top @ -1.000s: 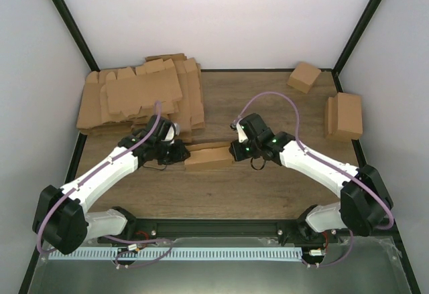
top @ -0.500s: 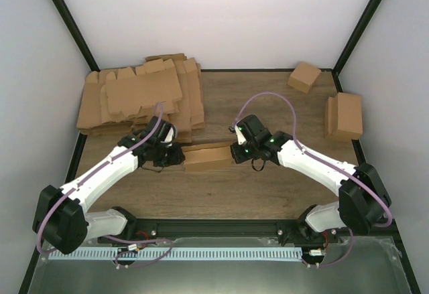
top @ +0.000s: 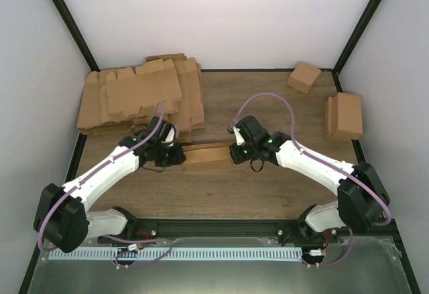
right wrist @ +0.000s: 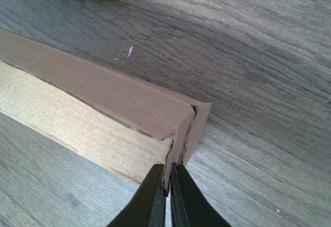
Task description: Fold the paper box
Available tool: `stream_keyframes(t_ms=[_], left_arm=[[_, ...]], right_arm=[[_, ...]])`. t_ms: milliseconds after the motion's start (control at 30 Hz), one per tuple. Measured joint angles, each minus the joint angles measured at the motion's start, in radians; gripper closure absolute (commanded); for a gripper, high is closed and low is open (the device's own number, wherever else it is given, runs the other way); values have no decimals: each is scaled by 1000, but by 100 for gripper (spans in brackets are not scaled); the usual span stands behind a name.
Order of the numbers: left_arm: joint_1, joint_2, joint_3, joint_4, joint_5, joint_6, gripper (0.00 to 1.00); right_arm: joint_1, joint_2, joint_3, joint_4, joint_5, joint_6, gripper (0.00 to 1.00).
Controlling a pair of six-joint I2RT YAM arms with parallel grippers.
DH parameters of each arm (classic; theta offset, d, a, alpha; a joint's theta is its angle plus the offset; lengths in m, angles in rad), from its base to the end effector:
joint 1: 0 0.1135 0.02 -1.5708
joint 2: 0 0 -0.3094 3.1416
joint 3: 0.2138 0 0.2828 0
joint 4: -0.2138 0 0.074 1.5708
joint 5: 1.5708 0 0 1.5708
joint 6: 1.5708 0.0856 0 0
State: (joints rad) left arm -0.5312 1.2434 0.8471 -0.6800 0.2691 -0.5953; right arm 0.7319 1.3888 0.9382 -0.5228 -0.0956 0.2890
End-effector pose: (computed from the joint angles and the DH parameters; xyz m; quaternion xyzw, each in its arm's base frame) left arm 0.2238 -0.1579 0.2174 0.0020 0.9614 -0.2395 0.1356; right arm 0.2389 0.2256 0.2198 -0.2234 0.9282 0.1835 0.2342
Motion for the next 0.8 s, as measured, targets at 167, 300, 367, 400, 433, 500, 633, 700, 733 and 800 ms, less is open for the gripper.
stream_keyframes(t_ms=[167, 300, 367, 400, 433, 500, 633, 700, 733, 800], left_arm=[[0, 0, -7, 10, 2, -2, 93], [0, 0, -11, 13, 2, 0, 93], [0, 0, -11, 13, 1, 2, 94], [0, -1, -11, 13, 0, 2, 94], [0, -1, -11, 13, -1, 5, 94], [0, -1, -11, 13, -2, 5, 94], [0, -1, -17, 16, -2, 12, 95], [-1, -3, -25, 26, -2, 15, 95], [-2, -4, -30, 31, -1, 17, 95], [-3, -5, -42, 46, 2, 20, 95]], right_arm=[[1, 2, 0, 2, 8, 3, 96], [3, 2, 0, 2, 8, 13, 96], [4, 2, 0, 2, 8, 16, 96], [4, 2, 0, 2, 9, 18, 97], [5, 2, 0, 2, 10, 19, 97], [5, 3, 0, 2, 12, 21, 98], [6, 5, -1, 6, 13, 26, 99], [8, 5, -4, 13, 16, 29, 99], [11, 5, -6, 16, 19, 32, 99], [14, 5, -10, 23, 26, 38, 99]])
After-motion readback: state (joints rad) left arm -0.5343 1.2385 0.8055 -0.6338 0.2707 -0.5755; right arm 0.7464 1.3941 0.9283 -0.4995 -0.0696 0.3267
